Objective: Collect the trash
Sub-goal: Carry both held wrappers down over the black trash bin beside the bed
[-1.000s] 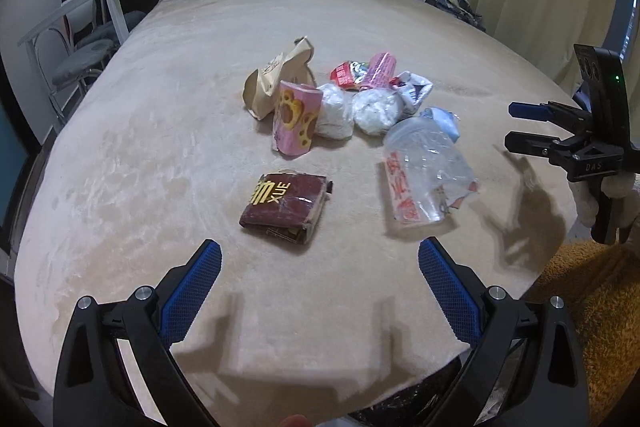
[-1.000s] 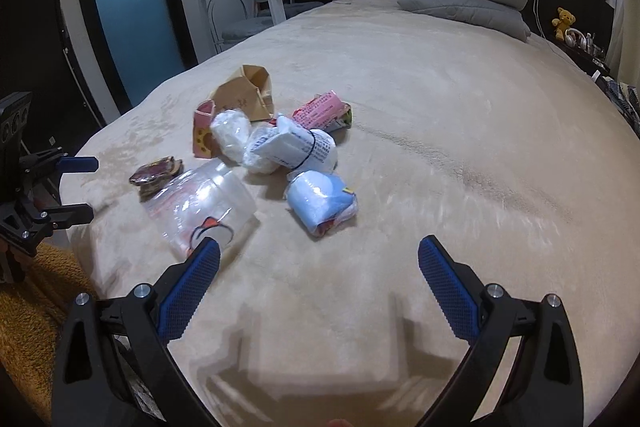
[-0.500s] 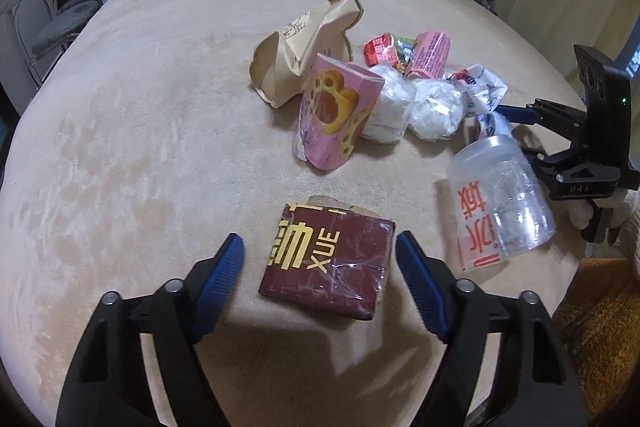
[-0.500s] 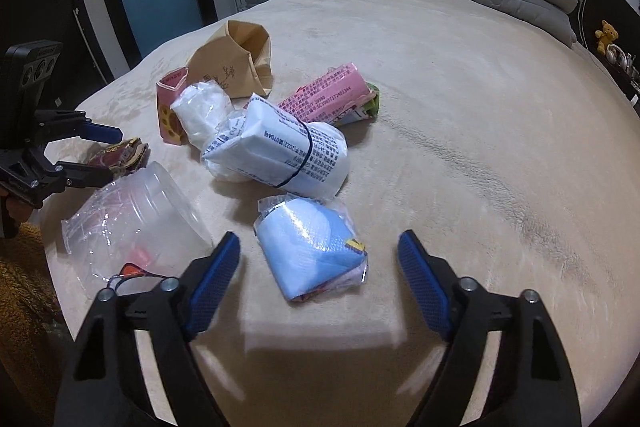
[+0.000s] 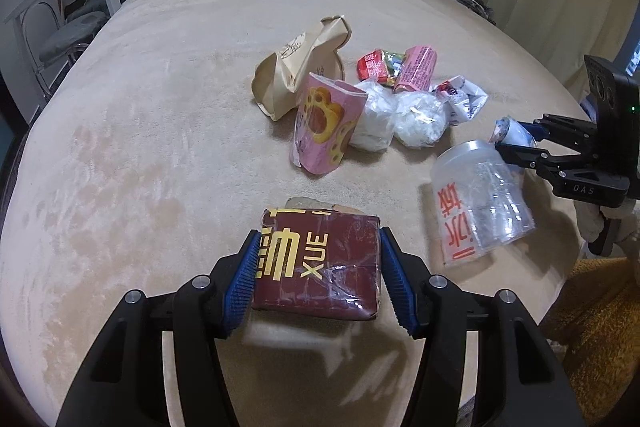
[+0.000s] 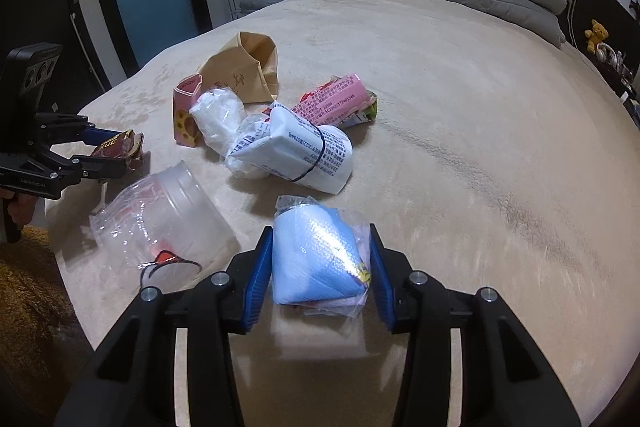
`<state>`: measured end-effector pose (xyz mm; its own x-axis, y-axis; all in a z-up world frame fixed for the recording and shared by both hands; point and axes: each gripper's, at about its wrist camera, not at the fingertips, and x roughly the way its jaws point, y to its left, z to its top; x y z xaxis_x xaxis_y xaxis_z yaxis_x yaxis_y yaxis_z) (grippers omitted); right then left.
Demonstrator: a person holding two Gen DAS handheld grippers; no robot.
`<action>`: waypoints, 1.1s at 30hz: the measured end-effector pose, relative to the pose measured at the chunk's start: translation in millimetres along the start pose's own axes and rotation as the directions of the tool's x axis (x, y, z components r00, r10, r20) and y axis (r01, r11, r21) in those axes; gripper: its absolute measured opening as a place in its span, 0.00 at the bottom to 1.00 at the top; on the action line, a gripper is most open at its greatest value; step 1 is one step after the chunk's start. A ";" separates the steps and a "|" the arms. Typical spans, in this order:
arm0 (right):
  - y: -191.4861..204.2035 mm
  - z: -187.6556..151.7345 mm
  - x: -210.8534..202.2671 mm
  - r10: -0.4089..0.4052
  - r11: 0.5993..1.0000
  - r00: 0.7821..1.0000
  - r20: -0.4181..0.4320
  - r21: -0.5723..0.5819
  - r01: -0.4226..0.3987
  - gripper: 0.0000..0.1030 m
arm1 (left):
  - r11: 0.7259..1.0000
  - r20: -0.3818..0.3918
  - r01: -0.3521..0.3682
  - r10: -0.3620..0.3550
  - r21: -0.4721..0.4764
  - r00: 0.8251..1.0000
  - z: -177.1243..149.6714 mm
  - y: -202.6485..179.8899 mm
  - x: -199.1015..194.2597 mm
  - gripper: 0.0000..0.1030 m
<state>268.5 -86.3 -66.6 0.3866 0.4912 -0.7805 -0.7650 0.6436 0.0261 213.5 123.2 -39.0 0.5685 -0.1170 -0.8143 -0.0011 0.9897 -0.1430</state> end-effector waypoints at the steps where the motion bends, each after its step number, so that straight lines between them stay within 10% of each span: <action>1: 1.5 -2.4 -7.8 -0.006 1.000 1.000 0.012 0.008 0.006 0.44 | 1.000 0.011 0.004 -0.004 -0.004 1.000 -1.8 -3.3 -5.3 0.55; 16: 49.1 -62.0 -104.8 -0.021 0.991 0.987 0.159 0.136 -0.001 0.44 | 0.992 0.213 0.096 -0.076 -0.084 0.974 -60.0 -49.3 -80.4 0.55; 33: 103.8 -150.1 -156.3 -0.020 0.977 0.979 0.202 0.213 -0.024 0.44 | 0.986 0.263 0.163 -0.151 -0.026 0.953 -154.3 -115.7 -109.6 0.55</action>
<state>51.3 -184.5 -35.6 0.4976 0.5869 -0.6387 -0.6466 0.7418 0.1778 24.3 8.8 -20.0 0.7582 -0.2390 -0.6066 0.0701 0.9549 -0.2886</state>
